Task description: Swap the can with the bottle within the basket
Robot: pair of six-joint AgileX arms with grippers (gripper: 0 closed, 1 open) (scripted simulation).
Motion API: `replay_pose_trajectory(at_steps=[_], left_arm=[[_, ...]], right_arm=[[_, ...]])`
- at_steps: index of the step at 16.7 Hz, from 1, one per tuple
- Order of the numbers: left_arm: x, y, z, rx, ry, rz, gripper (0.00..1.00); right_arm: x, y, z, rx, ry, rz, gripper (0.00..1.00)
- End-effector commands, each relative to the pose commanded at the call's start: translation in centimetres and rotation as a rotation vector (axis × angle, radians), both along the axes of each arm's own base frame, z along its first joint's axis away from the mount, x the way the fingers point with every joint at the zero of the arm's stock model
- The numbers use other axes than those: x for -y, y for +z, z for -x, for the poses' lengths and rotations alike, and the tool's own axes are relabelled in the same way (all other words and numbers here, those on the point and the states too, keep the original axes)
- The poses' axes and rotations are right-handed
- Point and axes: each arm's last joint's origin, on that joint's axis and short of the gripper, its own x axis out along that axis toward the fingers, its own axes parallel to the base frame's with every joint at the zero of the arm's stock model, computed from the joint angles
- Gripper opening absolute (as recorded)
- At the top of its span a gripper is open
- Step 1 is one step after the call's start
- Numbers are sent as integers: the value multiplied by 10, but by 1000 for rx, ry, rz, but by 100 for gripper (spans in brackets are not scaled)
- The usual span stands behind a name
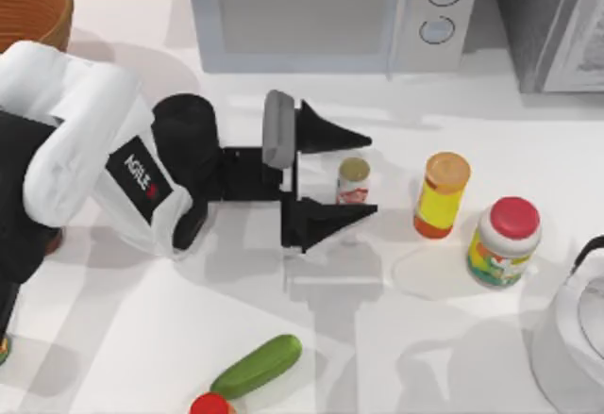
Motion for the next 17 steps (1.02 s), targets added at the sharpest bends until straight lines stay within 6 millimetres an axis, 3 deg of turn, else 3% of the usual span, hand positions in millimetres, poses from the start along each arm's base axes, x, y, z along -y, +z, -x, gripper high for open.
replay_pose_trajectory(at_steps=[3,5,7,10,13,17], left_arm=[[-3,3,-1,-1,14,-1,100],[-11,16,-4,-6,66,-4,100],[-25,39,-5,-15,151,-11,100],[-54,89,2,-36,327,-26,100],[-90,149,30,-57,538,-40,100],[-136,206,105,-88,837,-56,100]], right_arm=[[0,0,0,0,0,0,100],[0,0,0,0,0,0,100],[0,0,0,0,0,0,100],[0,0,0,0,0,0,100],[0,0,0,0,0,0,100],[0,0,0,0,0,0,100]])
